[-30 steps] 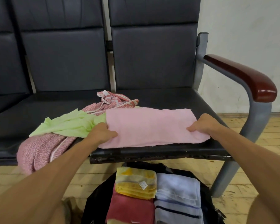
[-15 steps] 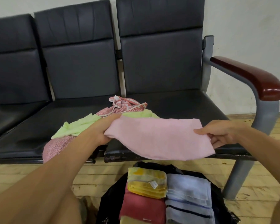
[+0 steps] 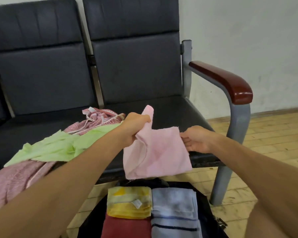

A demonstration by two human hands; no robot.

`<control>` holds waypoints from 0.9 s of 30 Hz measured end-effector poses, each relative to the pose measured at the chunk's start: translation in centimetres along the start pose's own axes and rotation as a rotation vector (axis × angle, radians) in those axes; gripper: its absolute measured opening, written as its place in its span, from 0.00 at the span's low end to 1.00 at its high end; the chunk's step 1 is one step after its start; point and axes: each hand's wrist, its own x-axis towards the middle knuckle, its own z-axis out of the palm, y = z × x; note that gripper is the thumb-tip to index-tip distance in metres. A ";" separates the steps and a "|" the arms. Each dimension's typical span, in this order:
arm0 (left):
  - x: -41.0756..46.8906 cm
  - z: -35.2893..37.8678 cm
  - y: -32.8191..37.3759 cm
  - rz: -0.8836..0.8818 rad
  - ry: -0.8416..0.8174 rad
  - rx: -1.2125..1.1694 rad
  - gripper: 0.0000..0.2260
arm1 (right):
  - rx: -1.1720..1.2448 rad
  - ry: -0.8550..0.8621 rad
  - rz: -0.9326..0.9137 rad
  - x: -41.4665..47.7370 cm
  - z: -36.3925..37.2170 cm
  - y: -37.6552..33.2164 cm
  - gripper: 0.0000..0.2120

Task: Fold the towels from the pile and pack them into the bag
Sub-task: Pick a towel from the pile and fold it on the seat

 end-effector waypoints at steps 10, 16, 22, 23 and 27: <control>-0.4 5.9 -1.8 0.056 -0.507 0.218 0.08 | 0.092 -0.031 0.007 -0.1 -0.4 0.1 0.13; -0.2 0.1 -3.3 0.320 -0.177 0.458 0.13 | 0.027 -0.013 -0.030 0.2 0.5 -0.1 0.15; 1.8 -3.9 -8.8 0.221 0.059 0.535 0.14 | -0.187 0.133 -0.040 1.5 1.9 -0.1 0.29; 2.1 -3.7 -9.3 0.183 0.055 0.544 0.16 | -0.258 0.156 -0.054 1.6 2.3 0.0 0.30; 2.6 -2.9 -9.7 0.077 -0.003 0.512 0.18 | -0.512 0.162 -0.133 1.6 3.5 0.1 0.22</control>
